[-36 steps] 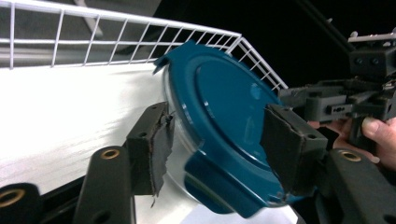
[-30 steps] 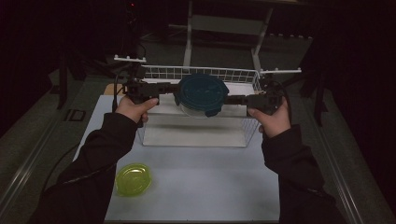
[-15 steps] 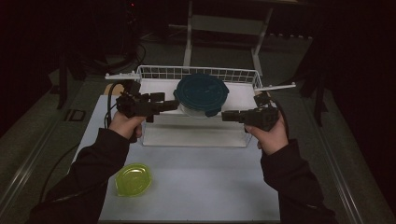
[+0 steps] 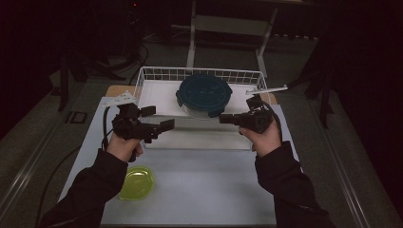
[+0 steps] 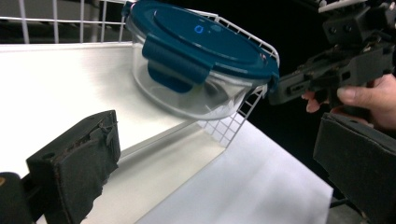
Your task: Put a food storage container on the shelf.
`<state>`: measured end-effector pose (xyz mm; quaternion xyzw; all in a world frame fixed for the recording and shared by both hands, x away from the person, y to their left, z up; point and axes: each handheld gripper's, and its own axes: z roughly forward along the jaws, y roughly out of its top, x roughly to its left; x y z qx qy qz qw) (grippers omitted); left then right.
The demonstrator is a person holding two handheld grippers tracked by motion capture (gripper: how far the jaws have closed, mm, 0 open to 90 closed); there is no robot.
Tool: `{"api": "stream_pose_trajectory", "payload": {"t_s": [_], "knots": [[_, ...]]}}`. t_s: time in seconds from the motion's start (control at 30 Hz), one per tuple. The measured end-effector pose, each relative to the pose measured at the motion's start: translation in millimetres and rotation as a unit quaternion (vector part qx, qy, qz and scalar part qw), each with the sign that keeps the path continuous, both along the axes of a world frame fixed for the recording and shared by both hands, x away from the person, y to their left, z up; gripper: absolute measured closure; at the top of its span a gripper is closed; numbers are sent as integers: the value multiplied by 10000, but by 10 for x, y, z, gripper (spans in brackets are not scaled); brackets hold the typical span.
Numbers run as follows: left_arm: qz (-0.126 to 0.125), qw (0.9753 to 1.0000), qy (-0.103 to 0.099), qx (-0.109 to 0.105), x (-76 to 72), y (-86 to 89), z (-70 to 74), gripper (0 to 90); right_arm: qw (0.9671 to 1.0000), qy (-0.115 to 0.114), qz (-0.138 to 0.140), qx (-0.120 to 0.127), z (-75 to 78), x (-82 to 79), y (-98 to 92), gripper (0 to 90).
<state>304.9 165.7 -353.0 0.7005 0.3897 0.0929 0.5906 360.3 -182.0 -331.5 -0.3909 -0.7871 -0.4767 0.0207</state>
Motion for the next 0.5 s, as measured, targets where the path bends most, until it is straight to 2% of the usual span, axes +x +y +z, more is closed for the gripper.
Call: {"api": "stream_pose_trajectory", "payload": {"t_s": [0.17,0.37,0.5], "knots": [[77,9998,-128,112,-73,25,-55,2,10000,36,-25,55,-4,58,58,899],[43,9993,-242,297,-138,11,-83,3,9998,53,-101,139,-9,150,142,899],[17,9991,-299,310,-168,17,-108,3,9997,74,-130,182,-17,191,164,899]]}}
